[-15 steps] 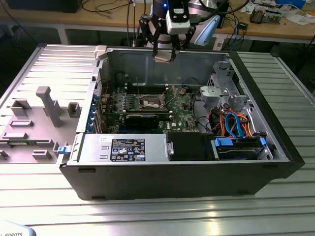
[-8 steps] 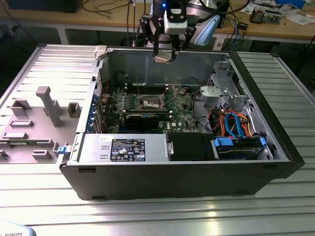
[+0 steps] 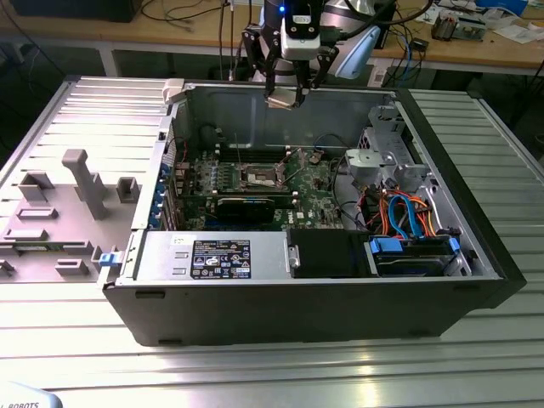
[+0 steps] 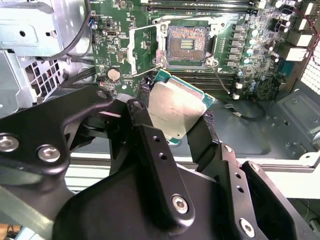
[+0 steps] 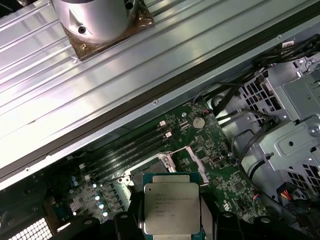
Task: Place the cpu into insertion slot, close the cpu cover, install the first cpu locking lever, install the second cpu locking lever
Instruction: 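Place the cpu into insertion slot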
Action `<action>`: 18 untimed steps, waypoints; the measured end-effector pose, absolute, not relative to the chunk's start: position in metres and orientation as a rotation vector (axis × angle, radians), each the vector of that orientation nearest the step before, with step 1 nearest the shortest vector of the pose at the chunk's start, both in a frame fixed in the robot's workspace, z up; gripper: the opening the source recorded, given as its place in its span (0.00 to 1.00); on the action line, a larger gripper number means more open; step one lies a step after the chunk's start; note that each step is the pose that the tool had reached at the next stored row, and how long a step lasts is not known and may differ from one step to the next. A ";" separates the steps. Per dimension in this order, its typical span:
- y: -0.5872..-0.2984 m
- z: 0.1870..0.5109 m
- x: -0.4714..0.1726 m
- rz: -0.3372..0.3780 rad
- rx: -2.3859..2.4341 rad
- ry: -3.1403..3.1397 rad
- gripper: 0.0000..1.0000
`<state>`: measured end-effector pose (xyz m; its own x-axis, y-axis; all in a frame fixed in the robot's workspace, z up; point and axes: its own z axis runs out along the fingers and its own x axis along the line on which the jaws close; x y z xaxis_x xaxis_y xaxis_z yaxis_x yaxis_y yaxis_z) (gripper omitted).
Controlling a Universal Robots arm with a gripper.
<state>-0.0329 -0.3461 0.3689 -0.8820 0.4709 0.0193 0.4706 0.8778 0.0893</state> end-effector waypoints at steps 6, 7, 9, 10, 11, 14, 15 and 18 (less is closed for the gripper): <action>-0.346 0.369 -0.033 0.143 0.763 3.041 0.54; -0.346 0.369 -0.033 0.143 0.763 3.041 0.54; -0.346 0.369 -0.033 0.144 0.764 3.041 0.54; -0.346 0.369 -0.033 0.143 0.765 3.040 0.54; -0.346 0.369 -0.033 0.144 0.771 3.039 0.54; -0.346 0.369 -0.033 0.143 0.798 3.031 0.54; -0.346 0.369 -0.033 0.143 0.812 3.027 0.54; -0.346 0.369 -0.033 0.143 0.863 3.011 0.54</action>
